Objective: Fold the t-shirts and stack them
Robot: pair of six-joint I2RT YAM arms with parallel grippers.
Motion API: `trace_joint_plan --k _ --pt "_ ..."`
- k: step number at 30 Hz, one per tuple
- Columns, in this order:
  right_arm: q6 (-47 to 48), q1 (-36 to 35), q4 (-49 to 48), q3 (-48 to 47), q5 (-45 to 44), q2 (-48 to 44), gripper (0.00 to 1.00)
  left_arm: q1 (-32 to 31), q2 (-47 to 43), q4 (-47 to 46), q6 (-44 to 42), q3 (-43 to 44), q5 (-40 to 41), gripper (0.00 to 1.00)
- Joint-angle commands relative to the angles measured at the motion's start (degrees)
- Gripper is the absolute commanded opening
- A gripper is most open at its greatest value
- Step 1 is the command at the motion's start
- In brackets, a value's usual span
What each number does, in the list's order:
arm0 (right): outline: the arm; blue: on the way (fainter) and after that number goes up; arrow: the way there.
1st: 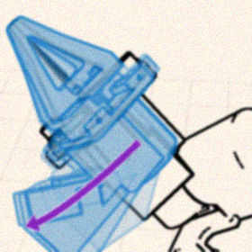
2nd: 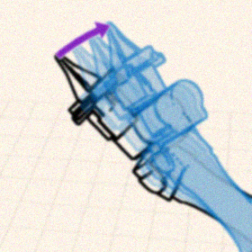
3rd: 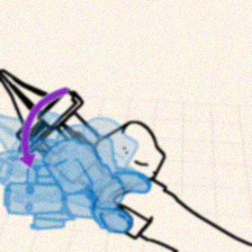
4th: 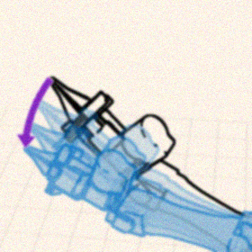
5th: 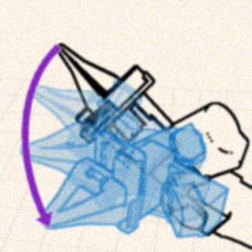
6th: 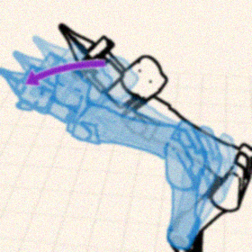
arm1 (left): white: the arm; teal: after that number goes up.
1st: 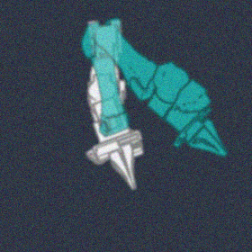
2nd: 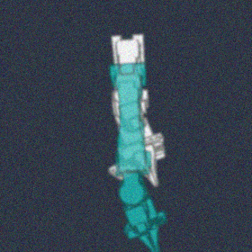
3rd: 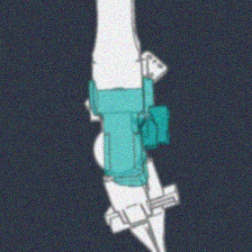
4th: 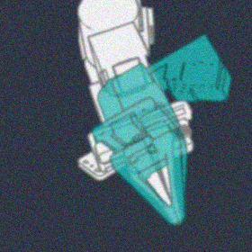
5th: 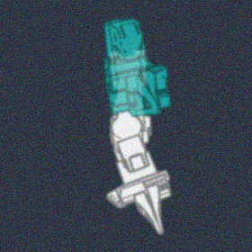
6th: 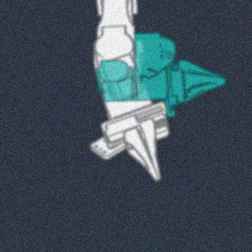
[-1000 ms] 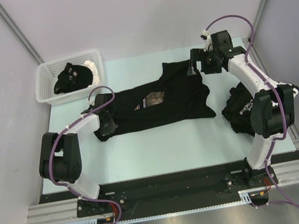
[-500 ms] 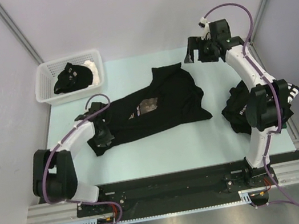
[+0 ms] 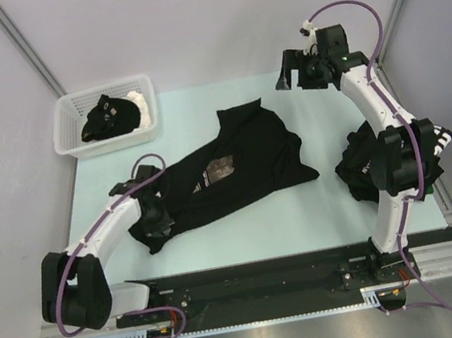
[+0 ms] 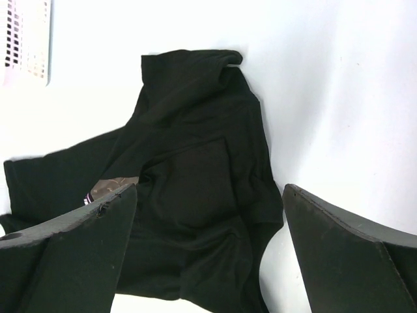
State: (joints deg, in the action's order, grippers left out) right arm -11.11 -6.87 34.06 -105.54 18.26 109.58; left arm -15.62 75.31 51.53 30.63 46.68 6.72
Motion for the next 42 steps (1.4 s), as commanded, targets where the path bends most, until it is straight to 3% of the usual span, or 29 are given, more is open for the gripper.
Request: trace_joint_plan --k 1,2,5,18,24,28,32,42 --pt "-1.0 0.5 -2.2 0.8 1.8 -1.9 1.00 -2.2 -1.1 2.8 3.5 -0.7 -2.0 0.11" --pt "-1.2 0.6 -2.2 1.2 1.9 -2.3 1.00 -2.6 -0.7 2.8 4.0 -0.6 -1.8 0.24" --pt "-1.1 1.2 -2.4 1.6 2.2 -2.6 1.00 -4.2 1.5 2.4 5.0 0.3 -1.6 0.38" --pt "-3.3 2.0 -4.4 0.5 5.8 -0.8 1.00 -5.6 3.5 4.1 4.5 13.4 2.7 0.43" --pt "-0.7 0.4 -2.1 -8.6 3.8 7.0 1.00 -5.4 8.5 4.0 2.3 24.0 9.4 0.47" --pt "2.7 -1.6 1.3 -17.7 -1.6 14.1 1.00 -5.1 11.3 2.9 2.2 28.6 9.8 0.46" --pt "2.8 -1.7 2.0 -24.5 -2.4 20.6 1.00 -5.1 11.0 2.3 2.1 29.9 9.2 0.45" --pt "-1.2 -1.7 -1.9 -31.3 3.6 28.8 1.00 -4.1 11.1 4.5 1.3 30.6 11.9 0.45"
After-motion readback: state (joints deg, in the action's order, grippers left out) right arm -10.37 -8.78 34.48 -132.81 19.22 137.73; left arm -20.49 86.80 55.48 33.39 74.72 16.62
